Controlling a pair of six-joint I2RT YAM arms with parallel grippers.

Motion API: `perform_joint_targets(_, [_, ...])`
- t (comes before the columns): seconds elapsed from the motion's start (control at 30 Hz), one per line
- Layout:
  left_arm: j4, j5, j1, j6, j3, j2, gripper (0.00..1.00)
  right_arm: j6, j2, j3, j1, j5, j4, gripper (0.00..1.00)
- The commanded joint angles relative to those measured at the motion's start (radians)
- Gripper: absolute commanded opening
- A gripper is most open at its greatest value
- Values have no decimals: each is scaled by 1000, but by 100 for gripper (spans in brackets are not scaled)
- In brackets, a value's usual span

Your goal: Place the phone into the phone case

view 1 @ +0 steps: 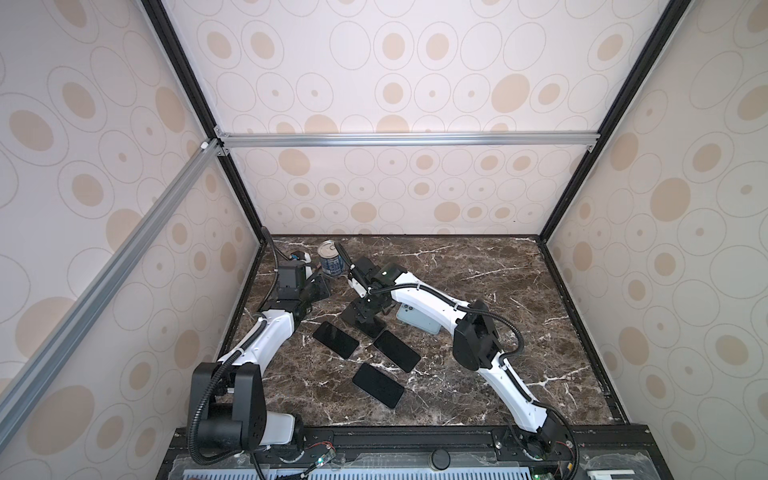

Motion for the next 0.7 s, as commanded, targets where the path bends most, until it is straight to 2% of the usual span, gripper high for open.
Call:
perform_joint_targets(0.0, [-15,3,11,18,11,-2,36,-27,47,9,21,-10,-32,79])
perform_joint_targets(0.23, [-3,22,20,10,7,-2,36,-56,89,7,35,47,-33,83])
perform_joint_targets(0.67, [2,37,33,6,6,11,35,-105,177,64,43,125,-87,83])
